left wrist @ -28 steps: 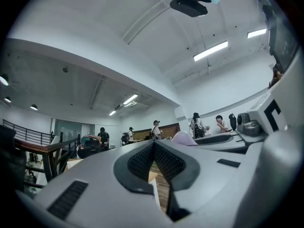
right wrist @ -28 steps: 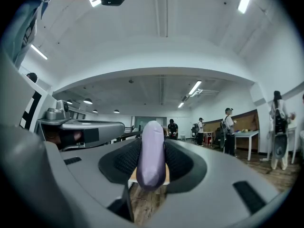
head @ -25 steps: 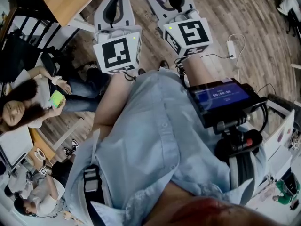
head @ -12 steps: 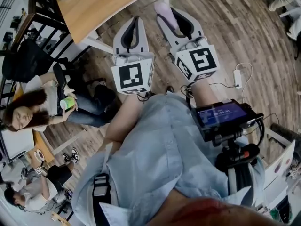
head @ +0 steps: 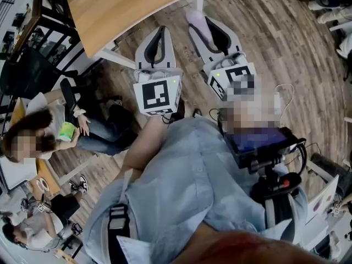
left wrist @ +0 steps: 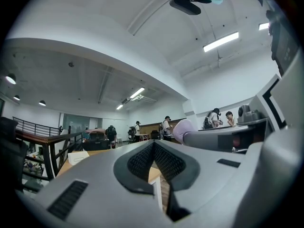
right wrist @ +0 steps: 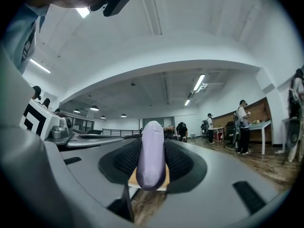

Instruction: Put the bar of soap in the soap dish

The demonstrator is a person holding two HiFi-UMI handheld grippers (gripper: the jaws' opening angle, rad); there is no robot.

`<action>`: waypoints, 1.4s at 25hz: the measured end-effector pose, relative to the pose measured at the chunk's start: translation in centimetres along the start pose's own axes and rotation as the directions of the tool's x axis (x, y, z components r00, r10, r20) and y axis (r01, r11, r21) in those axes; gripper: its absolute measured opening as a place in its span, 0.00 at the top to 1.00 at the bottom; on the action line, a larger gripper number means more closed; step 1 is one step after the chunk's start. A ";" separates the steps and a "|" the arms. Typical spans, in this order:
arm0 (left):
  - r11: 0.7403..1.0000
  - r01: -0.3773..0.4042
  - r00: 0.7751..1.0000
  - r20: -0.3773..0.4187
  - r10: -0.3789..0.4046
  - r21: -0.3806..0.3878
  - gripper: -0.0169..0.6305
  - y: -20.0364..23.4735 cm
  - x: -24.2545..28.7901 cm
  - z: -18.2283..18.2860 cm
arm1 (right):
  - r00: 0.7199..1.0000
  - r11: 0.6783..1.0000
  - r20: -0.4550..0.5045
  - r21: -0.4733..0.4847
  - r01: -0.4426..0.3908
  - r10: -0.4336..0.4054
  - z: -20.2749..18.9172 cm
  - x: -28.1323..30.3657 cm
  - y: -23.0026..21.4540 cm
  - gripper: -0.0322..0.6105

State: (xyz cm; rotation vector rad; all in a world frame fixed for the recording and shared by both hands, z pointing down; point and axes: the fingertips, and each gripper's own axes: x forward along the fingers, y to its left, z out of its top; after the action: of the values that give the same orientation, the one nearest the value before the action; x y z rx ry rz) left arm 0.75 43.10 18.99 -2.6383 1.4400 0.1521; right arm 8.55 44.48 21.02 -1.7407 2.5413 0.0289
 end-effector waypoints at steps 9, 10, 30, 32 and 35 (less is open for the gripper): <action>1.000 0.028 1.000 -0.002 -0.028 -0.003 0.96 5.6 7.3 -1.4 | 1.000 1.000 0.006 0.006 0.014 -0.014 -0.7 8.7 -2.3 0.70; 1.000 0.030 1.000 0.000 -0.030 -0.003 0.96 6.3 7.8 -1.3 | 1.000 1.000 0.008 0.005 0.017 -0.017 -0.5 9.5 -2.3 0.70; 0.995 0.081 0.996 0.027 -0.080 -0.057 0.96 16.5 19.1 -3.2 | 0.998 0.997 -0.003 -0.039 0.063 -0.064 0.2 24.2 -5.0 0.70; 0.995 0.080 0.997 0.018 -0.079 -0.059 0.96 16.9 19.8 -3.9 | 0.998 0.997 -0.007 -0.036 0.063 -0.063 -0.3 25.0 -5.6 0.70; 0.996 0.069 0.998 0.017 -0.068 -0.053 0.96 17.5 20.3 -4.0 | 0.998 0.998 0.000 -0.035 0.061 -0.061 -0.2 25.7 -5.8 0.70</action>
State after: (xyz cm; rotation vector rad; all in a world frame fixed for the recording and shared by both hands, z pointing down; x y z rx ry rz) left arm -2.98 16.24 18.71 -2.7193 1.3575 0.2054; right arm 4.72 18.44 19.79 -1.8300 2.5023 0.0706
